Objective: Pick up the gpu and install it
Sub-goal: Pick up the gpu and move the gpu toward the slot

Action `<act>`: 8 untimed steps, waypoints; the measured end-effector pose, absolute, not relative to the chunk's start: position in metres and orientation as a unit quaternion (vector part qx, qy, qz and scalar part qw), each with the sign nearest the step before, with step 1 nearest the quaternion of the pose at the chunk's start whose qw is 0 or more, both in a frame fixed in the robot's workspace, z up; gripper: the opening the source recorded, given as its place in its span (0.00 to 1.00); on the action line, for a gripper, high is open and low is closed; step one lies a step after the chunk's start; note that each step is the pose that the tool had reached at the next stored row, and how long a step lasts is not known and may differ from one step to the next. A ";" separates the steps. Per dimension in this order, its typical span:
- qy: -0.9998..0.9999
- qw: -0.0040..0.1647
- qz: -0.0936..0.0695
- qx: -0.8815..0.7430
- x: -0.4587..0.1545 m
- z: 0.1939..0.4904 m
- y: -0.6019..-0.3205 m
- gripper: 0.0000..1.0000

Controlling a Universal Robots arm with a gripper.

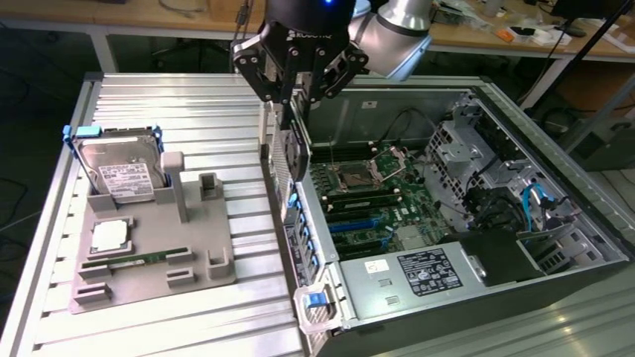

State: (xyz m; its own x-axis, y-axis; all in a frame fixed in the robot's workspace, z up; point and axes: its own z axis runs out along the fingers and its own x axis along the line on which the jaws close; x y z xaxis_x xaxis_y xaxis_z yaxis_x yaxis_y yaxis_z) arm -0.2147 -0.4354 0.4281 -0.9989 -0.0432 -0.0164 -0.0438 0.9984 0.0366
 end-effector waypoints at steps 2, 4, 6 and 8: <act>1.000 0.008 0.018 -0.022 -0.213 0.428 -0.435 0.27; 1.000 0.008 0.018 -0.022 -0.211 0.428 -0.435 0.27; 1.000 0.008 0.018 -0.022 -0.209 0.428 -0.435 0.27; 1.000 0.008 0.018 -0.022 -0.207 0.428 -0.435 0.27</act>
State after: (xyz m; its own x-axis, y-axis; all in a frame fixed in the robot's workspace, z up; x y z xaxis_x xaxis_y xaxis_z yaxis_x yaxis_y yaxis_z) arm -0.2071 -0.4354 0.4281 -0.9989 -0.0432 -0.0165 -0.0438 0.9984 0.0366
